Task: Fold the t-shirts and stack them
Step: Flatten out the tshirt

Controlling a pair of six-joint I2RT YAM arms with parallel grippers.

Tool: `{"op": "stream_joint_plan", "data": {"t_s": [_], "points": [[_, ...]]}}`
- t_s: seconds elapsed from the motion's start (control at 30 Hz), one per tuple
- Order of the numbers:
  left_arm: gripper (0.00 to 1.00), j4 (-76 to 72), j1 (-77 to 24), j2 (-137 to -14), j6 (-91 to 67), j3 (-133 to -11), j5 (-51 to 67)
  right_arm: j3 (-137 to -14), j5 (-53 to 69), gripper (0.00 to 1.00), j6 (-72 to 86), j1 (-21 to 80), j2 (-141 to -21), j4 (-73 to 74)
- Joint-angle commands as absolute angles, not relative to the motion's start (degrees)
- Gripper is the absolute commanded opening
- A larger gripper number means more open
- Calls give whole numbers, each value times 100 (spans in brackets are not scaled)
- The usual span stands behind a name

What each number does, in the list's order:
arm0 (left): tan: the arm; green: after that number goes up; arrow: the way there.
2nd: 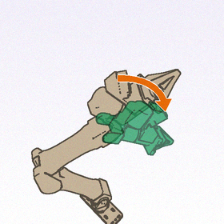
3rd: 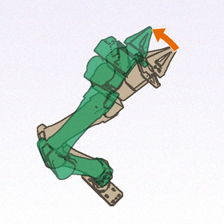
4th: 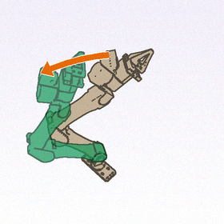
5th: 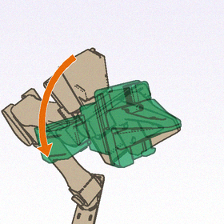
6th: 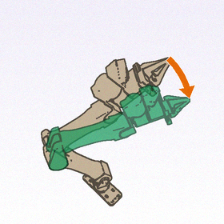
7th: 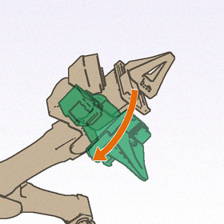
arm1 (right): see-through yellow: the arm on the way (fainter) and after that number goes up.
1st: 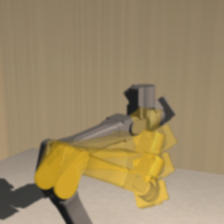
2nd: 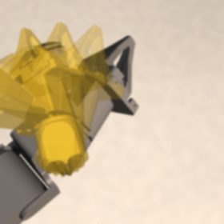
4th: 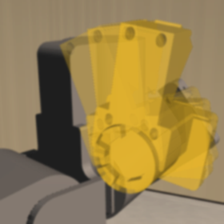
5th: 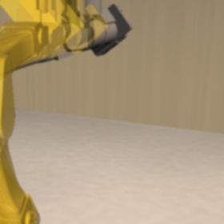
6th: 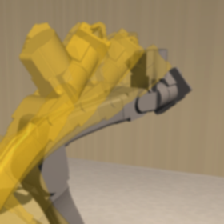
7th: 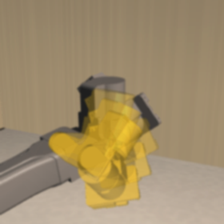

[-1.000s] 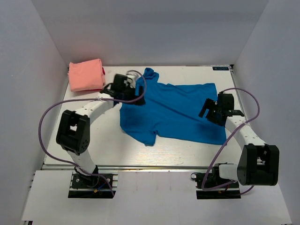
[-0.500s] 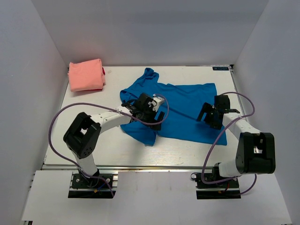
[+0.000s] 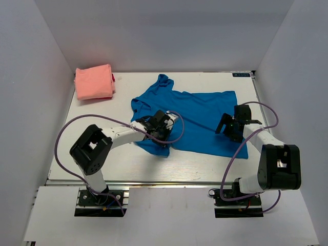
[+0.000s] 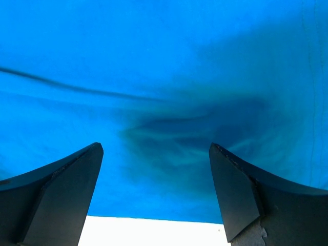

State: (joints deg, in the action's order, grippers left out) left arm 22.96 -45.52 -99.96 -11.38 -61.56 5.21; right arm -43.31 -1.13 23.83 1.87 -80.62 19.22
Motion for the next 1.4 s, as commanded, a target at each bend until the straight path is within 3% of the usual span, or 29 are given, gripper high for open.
{"op": "stream_joint_plan", "data": {"t_s": [0.0, 0.27, 0.53, 0.57, 0.6, 0.63, 0.67, 0.7, 0.83, 0.97, 1.23, 1.37], "points": [[0, 2390, -4649, -9300, -1397, -6162, 246, -4280, -158, 90, 2417, 158, -8059, 1802], [0, 3638, -4877, -7683, -2485, -4846, 61, -4254, -263, 90, 2461, 167, -8086, 1828], [0, 4182, -5150, -6856, -3330, -3464, 1248, -4219, -290, 90, 2522, 149, -8165, 1811], [8, 4427, -5150, -6803, -3435, -3463, 1335, -4219, -264, 90, 2522, 149, -8182, 1819], [26, 4560, -5203, -6803, -3489, -3402, 1336, -4210, -238, 90, 2505, 184, -8183, 1785], [48, 4640, -5203, -6655, -3489, -3401, 1423, -4201, -203, 90, 2505, 158, -8183, 1767], [81, 4693, -5203, -6584, -3489, -3401, 1563, -4192, -167, 90, 2496, 167, -8122, 1749], [99, 4693, -5255, -6505, -3489, -3506, 1634, -4166, -89, 90, 2435, 158, -8078, 1697], [100, 4693, -5256, -6302, -3350, -4191, 1425, -4192, -53, 90, 2329, 184, -7779, 1653], [100, 4351, -5204, -6810, -3138, -5166, -164, -4367, 220, 90, 2224, 185, -7524, 1486], [100, 3332, -4501, -8901, -2471, -7170, -1941, -5561, 132, 90, 1961, 167, -8426, 1591], [100, 3130, -3737, -10061, -2329, -7953, -1768, -6195, -165, 90, 1531, 158, -9104, 1468]]}}
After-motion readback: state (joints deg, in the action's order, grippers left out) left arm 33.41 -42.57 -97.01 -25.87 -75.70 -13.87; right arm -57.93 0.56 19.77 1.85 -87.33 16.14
